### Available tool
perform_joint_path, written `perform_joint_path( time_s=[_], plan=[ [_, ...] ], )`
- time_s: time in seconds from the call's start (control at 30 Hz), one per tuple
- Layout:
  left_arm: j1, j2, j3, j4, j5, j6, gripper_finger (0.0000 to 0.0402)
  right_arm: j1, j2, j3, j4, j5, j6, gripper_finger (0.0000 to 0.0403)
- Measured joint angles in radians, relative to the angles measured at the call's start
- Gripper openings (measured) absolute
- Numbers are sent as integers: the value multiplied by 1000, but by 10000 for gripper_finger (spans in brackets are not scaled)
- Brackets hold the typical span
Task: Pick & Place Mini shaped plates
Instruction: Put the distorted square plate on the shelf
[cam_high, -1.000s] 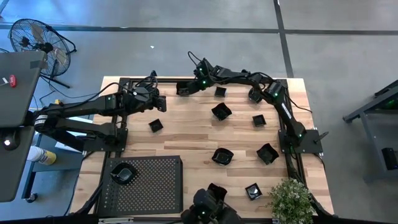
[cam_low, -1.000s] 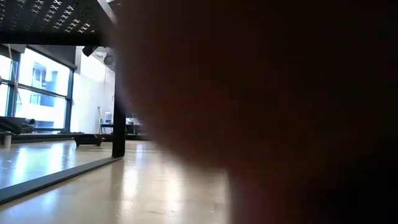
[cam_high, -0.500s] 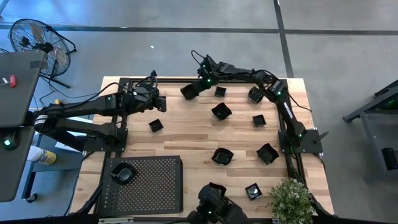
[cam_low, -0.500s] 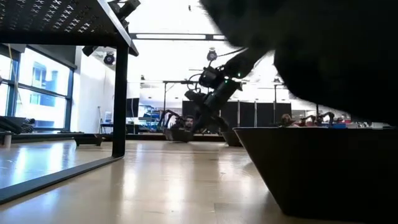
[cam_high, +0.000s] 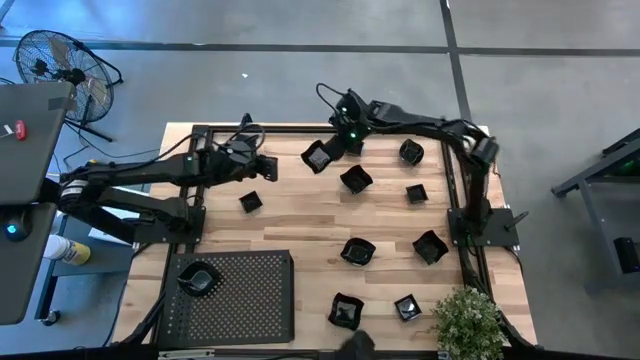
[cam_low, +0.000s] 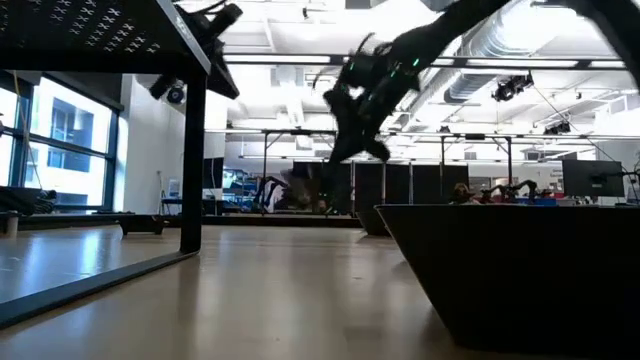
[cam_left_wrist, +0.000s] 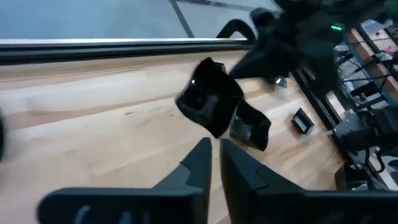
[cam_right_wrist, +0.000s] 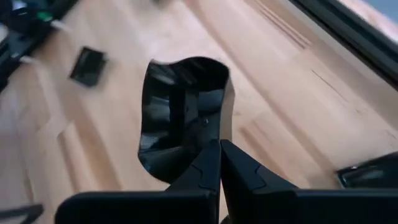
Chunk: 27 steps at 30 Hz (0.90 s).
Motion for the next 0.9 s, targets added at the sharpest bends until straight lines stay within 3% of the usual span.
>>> perform_joint_path(
  time_s=[0.17, 0.33, 0.47, 0.73, 0.9],
  plan=[
    [0, 91, 27, 117, 30, 139, 93, 106, -128, -85, 10, 132, -85, 0],
    [0, 170, 112, 108, 55, 295, 116, 199, -184, -94, 19, 225, -127, 0],
    [0, 209, 173, 43, 110, 341, 118, 232, -209, -96, 62, 260, -109, 0],
    [0, 235, 214, -30, 127, 341, 114, 247, -238, -96, 128, 260, -85, 0],
    [0, 235, 214, -48, 125, 335, 85, 253, -248, -96, 132, 253, -85, 0]
  ],
)
